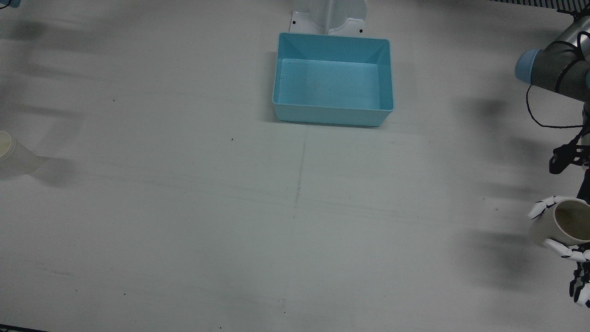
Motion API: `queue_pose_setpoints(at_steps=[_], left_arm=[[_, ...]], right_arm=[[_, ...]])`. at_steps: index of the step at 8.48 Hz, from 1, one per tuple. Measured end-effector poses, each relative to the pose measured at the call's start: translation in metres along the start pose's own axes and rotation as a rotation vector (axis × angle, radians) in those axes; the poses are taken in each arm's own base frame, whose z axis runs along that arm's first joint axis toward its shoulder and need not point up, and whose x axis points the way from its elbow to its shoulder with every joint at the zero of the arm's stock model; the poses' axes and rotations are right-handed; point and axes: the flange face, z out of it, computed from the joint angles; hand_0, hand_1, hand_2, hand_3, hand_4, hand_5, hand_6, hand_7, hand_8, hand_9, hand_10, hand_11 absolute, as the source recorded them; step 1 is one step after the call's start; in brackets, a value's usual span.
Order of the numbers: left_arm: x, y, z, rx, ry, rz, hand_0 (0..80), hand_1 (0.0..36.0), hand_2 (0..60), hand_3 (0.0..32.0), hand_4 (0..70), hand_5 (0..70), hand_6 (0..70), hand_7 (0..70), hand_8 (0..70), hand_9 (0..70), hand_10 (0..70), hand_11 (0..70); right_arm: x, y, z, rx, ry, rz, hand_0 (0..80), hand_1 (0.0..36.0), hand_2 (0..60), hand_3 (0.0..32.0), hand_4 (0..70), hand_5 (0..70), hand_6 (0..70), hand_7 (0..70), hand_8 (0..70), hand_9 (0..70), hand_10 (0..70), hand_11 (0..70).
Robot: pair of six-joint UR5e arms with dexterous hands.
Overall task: Pour water
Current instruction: 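Reach the right hand to the far white paper cup and grasp it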
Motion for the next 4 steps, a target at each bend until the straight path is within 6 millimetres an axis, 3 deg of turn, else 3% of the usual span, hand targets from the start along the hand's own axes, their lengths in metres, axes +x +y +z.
queue_pose_setpoints(at_steps=[1, 4], left_arm=[[0.0, 0.001, 0.001, -0.002, 0.001, -0.002, 57.3, 36.0, 60.0, 0.0, 53.8, 70.0, 9.2, 10.1, 4.4, 1.9, 4.8, 9.1], [-0.008, 0.007, 0.001, -0.012, -0.01, -0.011, 57.6, 36.0, 60.0, 0.0, 54.6, 70.0, 9.4, 10.4, 4.5, 2.0, 4.9, 9.3]], right_arm=[[-0.001, 0.001, 0.013, 0.0, 0.0, -0.03, 56.2, 17.2, 0.0, 0.0, 24.3, 20.1, 7.3, 12.9, 7.7, 7.8, 2.2, 4.8], [0.003, 0.022, 0.07, 0.013, 0.02, -0.134, 55.3, 15.8, 0.0, 0.0, 24.0, 20.3, 6.4, 12.3, 7.2, 7.3, 1.9, 4.2]])
